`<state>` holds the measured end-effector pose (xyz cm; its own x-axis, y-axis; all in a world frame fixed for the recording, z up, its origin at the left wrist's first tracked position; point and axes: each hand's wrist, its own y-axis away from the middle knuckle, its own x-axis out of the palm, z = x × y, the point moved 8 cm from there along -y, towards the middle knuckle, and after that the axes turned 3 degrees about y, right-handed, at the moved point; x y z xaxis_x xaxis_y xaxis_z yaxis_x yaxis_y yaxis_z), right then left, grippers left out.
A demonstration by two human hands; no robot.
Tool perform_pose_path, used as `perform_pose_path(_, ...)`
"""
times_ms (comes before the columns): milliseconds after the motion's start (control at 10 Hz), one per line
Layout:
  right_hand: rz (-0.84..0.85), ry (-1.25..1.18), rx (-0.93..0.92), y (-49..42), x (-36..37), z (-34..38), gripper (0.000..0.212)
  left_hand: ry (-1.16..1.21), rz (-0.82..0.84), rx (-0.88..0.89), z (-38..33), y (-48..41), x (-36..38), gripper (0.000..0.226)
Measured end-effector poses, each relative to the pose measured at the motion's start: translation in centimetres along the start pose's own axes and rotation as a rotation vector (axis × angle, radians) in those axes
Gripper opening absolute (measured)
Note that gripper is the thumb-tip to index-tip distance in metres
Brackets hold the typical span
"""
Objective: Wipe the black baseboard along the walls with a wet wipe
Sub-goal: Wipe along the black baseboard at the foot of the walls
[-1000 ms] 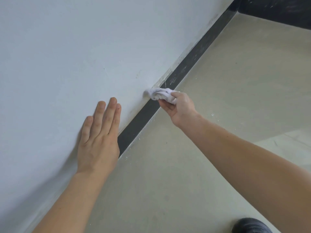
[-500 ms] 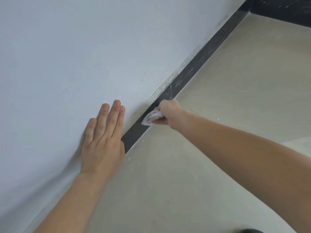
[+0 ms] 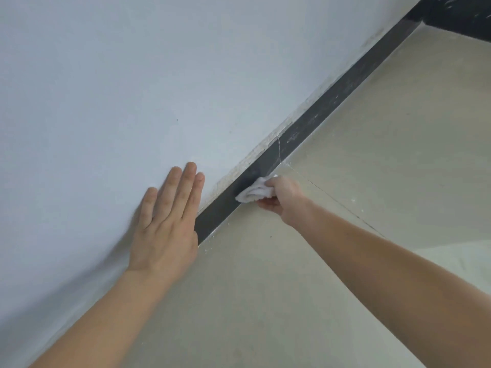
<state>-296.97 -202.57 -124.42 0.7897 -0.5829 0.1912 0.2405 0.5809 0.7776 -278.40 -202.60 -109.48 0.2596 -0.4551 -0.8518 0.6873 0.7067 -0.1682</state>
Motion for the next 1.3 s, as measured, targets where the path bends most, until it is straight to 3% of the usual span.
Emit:
perform_pose_path(100, 0.105, 0.123, 0.066, -0.3, 2.7, -2.0, 0.040, -0.024, 0.003, 0.115, 0.1, -0.2, -0.3, 0.082)
perform_pose_path(300, -0.086, 0.066, -0.117, -3.3, -2.3, 5.3, 0.045, 0.044, 0.066, 0.292, 0.9, -0.8, -1.5, 0.076)
perform_pose_path(400, -0.230, -0.099, -0.220, -3.1, -5.7, 8.1, 0.041, 0.052, 0.065, 0.307, 0.5, -1.1, -1.9, 0.075)
perform_pose_path(500, -0.419, -0.114, -0.152, -2.4, -8.8, 7.8, 0.025, 0.084, 0.064, 0.307, -0.1, -1.7, -2.7, 0.074)
perform_pose_path(600, -0.307, 0.022, -0.045, -0.9, -6.7, 4.5, 0.015, 0.079, 0.092, 0.313, -0.6, -2.9, -3.3, 0.082)
perform_pose_path(700, 0.014, 0.004, 0.106, 2.2, -0.7, -1.4, 0.008, 0.066, 0.090, 0.344, -1.6, -4.4, -3.6, 0.082)
perform_pose_path(800, 0.308, 0.222, 0.181, 5.5, 4.8, -6.1, 0.017, 0.053, 0.060, 0.393, -2.5, -6.1, -4.0, 0.077)
perform_pose_path(900, 0.289, 0.177, 0.087, 5.1, 5.4, -3.7, 0.033, 0.049, 0.001, 0.417, -2.9, -8.2, -5.0, 0.068)
perform_pose_path(1100, -0.187, -0.049, -0.160, 3.5, -3.3, 9.8, 0.032, -0.001, -0.156, 0.434, -2.7, -11.1, -5.6, 0.066)
perform_pose_path(1200, -0.419, 0.802, -0.209, 3.7, -5.4, 13.4, 0.013, -0.087, -0.186, 0.446, -2.9, -10.9, -5.1, 0.068)
perform_pose_path(1300, -0.481, 1.082, -0.256, 5.2, -4.3, 13.8, 0.018, -0.145, -0.113, 0.473, -3.1, -10.7, -4.5, 0.067)
